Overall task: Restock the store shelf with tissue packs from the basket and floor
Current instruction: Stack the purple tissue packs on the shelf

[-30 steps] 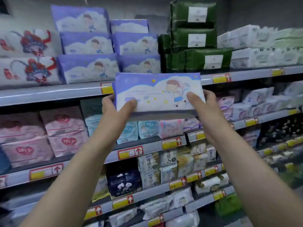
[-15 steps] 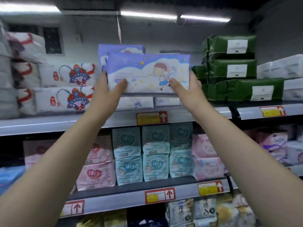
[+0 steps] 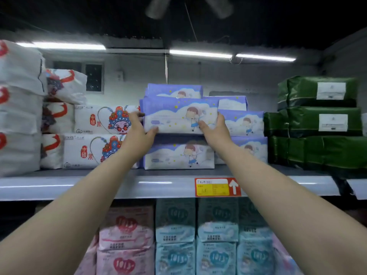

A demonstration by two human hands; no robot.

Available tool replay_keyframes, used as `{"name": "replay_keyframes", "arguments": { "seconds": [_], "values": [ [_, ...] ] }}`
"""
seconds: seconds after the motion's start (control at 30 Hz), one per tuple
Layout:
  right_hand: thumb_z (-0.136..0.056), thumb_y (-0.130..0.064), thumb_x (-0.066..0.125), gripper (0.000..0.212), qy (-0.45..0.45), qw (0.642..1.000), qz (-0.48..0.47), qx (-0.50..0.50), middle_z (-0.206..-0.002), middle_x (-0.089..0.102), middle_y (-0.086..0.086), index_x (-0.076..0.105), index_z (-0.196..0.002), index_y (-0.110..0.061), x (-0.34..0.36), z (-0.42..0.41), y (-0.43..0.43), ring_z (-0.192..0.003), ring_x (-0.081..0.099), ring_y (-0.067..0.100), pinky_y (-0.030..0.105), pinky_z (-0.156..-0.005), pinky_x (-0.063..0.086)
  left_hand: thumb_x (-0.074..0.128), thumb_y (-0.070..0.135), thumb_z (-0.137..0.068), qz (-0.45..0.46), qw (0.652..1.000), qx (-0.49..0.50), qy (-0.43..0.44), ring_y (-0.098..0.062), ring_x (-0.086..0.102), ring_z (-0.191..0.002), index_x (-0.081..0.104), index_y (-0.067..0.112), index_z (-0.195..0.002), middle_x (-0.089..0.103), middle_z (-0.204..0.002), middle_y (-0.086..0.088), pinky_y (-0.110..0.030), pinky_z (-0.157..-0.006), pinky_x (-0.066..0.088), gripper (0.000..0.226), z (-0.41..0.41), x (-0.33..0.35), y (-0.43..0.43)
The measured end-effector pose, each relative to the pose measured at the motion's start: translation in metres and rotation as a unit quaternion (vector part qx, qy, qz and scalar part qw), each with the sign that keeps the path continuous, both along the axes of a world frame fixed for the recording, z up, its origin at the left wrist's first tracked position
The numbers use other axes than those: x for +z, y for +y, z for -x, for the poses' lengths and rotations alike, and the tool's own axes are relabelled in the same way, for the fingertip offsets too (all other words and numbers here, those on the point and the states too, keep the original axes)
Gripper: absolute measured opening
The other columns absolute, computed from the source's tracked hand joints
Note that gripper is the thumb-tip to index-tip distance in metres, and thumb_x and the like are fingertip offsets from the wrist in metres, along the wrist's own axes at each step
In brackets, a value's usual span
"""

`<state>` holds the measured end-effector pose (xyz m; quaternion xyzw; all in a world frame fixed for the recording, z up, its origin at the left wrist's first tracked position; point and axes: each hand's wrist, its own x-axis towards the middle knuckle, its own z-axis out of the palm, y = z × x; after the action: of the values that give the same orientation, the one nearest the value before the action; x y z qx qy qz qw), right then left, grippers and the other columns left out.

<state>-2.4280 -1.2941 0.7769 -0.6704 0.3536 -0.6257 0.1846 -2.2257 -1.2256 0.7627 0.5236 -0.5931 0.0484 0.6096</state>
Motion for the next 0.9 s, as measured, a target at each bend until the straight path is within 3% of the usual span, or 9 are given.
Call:
{"name": "replay_keyframes", "arguments": {
  "seconds": [0.1, 0.27, 0.43, 0.53, 0.6, 0.7, 0.8, 0.9],
  "values": [
    [-0.093, -0.033, 0.061, 0.059, 0.007, 1.000, -0.016, -0.010, -0.132, 0.054, 0.004, 0.032, -0.141, -0.014, -0.003, -0.005, -0.017, -0.118, 0.054, 0.023, 0.033, -0.095, 0.044, 0.055, 0.016, -0.096, -0.047, 0.999, 0.007, -0.022, -0.034, 0.054, -0.116, 0.029, 0.009, -0.133, 0.050, -0.133, -0.015, -0.042, -0.097, 0.043, 0.046, -0.011, -0.001, -0.014],
    [-0.093, -0.038, 0.061, 0.060, 0.025, 0.998, -0.047, -0.039, -0.134, 0.050, 0.011, 0.033, -0.137, -0.009, 0.000, -0.013, -0.034, -0.120, 0.051, 0.029, 0.039, -0.098, 0.044, 0.051, 0.018, -0.097, -0.089, 0.994, 0.036, -0.047, -0.033, 0.054, -0.110, 0.027, 0.012, -0.142, 0.052, -0.131, -0.014, -0.032, -0.085, 0.040, 0.051, -0.011, -0.001, -0.025],
    [-0.093, -0.036, 0.061, 0.062, 0.087, 0.991, -0.082, -0.065, -0.140, 0.045, 0.013, 0.032, -0.137, -0.003, 0.002, -0.009, -0.023, -0.127, 0.046, 0.031, 0.036, -0.100, 0.039, 0.052, 0.035, -0.095, -0.135, 0.984, 0.037, -0.112, -0.031, 0.043, -0.131, 0.011, 0.018, -0.154, 0.035, -0.152, -0.010, -0.041, -0.105, 0.040, 0.074, -0.015, -0.002, -0.016],
    [-0.094, -0.044, 0.055, 0.082, 0.162, 0.981, -0.076, -0.081, -0.154, 0.029, 0.017, 0.015, -0.149, 0.001, 0.000, -0.001, -0.009, -0.139, 0.032, 0.034, 0.042, -0.112, 0.031, 0.053, 0.042, -0.093, -0.158, 0.973, 0.043, -0.163, -0.030, 0.026, -0.143, 0.012, 0.011, -0.153, 0.020, -0.158, -0.014, -0.044, -0.115, 0.029, 0.078, -0.010, -0.001, -0.003],
    [-0.096, -0.048, 0.050, 0.088, 0.226, 0.968, -0.049, -0.096, -0.159, 0.017, 0.016, 0.002, -0.153, -0.002, -0.006, 0.007, 0.004, -0.145, 0.021, 0.033, 0.043, -0.117, 0.024, 0.047, 0.046, -0.096, -0.174, 0.955, 0.077, -0.229, -0.028, 0.012, -0.148, 0.006, 0.005, -0.153, 0.006, -0.161, -0.015, -0.042, -0.119, 0.018, 0.081, 0.004, -0.004, 0.011],
    [-0.095, -0.052, 0.048, 0.086, 0.289, 0.949, 0.021, -0.121, -0.159, 0.019, 0.013, 0.004, -0.155, -0.010, -0.018, 0.023, 0.028, -0.145, 0.020, 0.030, 0.044, -0.117, 0.023, 0.036, 0.054, -0.097, -0.175, 0.930, 0.107, -0.305, -0.022, -0.002, -0.150, -0.005, 0.009, -0.154, -0.011, -0.162, -0.007, -0.045, -0.121, 0.009, 0.084, 0.032, -0.011, 0.033],
    [-0.095, -0.055, 0.044, 0.079, 0.371, 0.907, 0.094, -0.179, -0.160, 0.018, 0.012, 0.009, -0.156, -0.019, -0.038, 0.052, 0.055, -0.147, 0.016, 0.028, 0.043, -0.118, 0.019, 0.034, 0.061, -0.095, -0.196, 0.914, 0.093, -0.344, -0.017, -0.008, -0.150, -0.012, 0.018, -0.154, -0.017, -0.161, 0.001, -0.049, -0.120, 0.003, 0.086, 0.062, -0.021, 0.049],
    [-0.095, -0.057, 0.040, 0.074, 0.446, 0.862, 0.091, -0.225, -0.162, 0.010, 0.013, 0.009, -0.155, -0.029, -0.062, 0.095, 0.086, -0.149, 0.007, 0.029, 0.044, -0.120, 0.011, 0.038, 0.065, -0.092, -0.203, 0.904, 0.068, -0.371, -0.020, -0.008, -0.150, -0.011, 0.031, -0.154, -0.019, -0.161, 0.005, -0.053, -0.117, 0.001, 0.085, 0.101, -0.038, 0.064]
  ]
}}
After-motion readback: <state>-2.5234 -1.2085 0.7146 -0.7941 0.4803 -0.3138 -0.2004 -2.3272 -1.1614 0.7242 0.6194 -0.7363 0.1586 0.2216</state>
